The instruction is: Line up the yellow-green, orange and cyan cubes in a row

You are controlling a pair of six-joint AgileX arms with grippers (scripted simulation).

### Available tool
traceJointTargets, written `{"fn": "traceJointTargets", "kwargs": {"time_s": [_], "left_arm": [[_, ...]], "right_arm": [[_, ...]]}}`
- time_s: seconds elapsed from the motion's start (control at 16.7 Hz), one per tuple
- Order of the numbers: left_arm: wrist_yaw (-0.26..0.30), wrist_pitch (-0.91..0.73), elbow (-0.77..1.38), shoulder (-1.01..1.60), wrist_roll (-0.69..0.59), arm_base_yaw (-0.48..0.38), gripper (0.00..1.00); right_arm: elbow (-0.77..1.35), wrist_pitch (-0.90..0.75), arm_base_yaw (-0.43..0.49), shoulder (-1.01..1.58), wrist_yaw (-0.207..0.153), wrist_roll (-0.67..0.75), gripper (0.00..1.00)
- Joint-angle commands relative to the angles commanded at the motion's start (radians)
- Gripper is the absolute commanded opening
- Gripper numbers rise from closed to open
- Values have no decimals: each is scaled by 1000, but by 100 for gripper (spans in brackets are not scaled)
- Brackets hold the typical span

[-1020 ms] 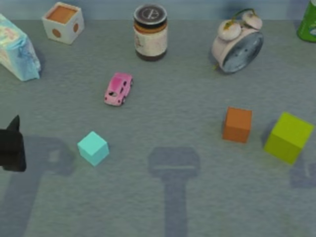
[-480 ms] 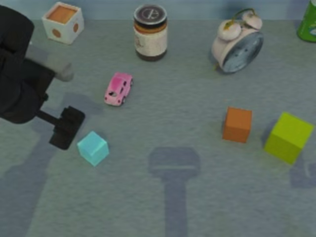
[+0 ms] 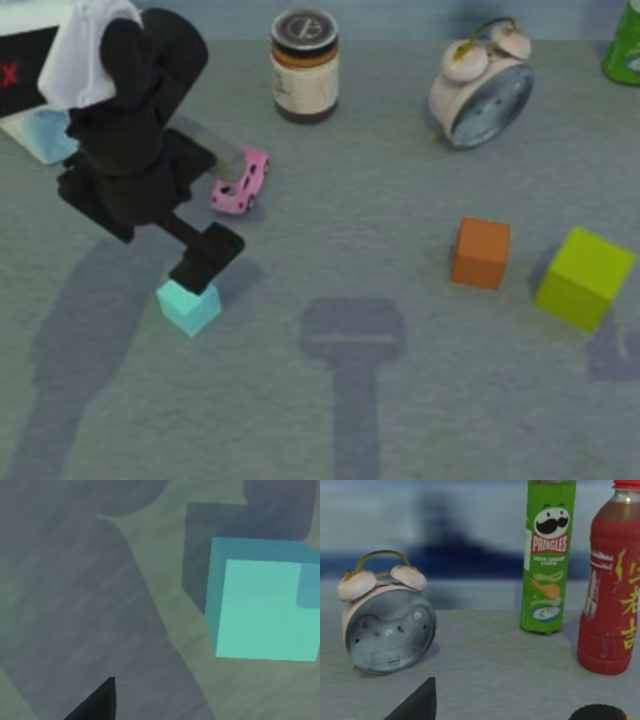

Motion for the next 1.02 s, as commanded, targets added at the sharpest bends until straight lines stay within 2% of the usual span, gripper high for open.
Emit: {"fn": "traceJointTargets", "kwargs": {"time_s": [0.54, 1.02], "left_arm": [[0, -6, 28, 50, 9, -7, 100], [1, 283, -133, 173, 12, -9, 100]], "right_arm": [[0, 0, 0, 0, 0, 0, 100], [0, 0, 0, 0, 0, 0, 100]]}}
